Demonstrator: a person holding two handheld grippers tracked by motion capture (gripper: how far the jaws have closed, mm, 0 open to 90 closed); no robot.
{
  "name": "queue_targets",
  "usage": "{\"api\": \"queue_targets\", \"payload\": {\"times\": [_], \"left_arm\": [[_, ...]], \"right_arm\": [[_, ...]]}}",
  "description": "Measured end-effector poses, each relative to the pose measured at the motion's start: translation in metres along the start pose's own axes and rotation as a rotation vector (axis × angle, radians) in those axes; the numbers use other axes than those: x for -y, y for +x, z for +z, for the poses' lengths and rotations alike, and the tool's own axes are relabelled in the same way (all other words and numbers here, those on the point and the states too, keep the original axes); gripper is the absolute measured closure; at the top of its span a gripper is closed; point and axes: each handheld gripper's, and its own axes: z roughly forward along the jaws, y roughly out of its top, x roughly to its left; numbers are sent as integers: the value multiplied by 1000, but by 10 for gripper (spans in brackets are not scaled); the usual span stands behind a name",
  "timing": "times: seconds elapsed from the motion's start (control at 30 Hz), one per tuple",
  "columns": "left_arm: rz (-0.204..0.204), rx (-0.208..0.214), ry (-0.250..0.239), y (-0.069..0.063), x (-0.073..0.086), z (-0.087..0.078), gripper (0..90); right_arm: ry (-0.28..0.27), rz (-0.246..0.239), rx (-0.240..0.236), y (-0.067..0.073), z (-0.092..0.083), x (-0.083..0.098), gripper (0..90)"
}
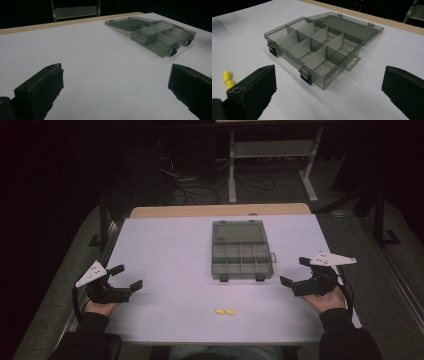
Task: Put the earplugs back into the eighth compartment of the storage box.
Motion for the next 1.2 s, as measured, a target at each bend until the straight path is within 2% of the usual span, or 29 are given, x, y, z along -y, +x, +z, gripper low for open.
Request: {"api": "queue_targets", "payload": {"times": [0.3, 0.57, 0.9, 1.2], "left_arm": [[-4, 8, 3, 0, 1, 1, 0], [-3, 12, 6, 0, 1, 1, 0], [0, 18, 9, 0, 1, 2, 0], [-2, 13, 14, 0, 1, 2, 0]], "right_arm": [[1, -5, -1, 1, -1, 0, 0], [27, -30, 4, 5, 2, 0, 0], [49, -43, -29, 13, 2, -9, 0], [70, -83, -75, 24, 3, -22, 0]]}}
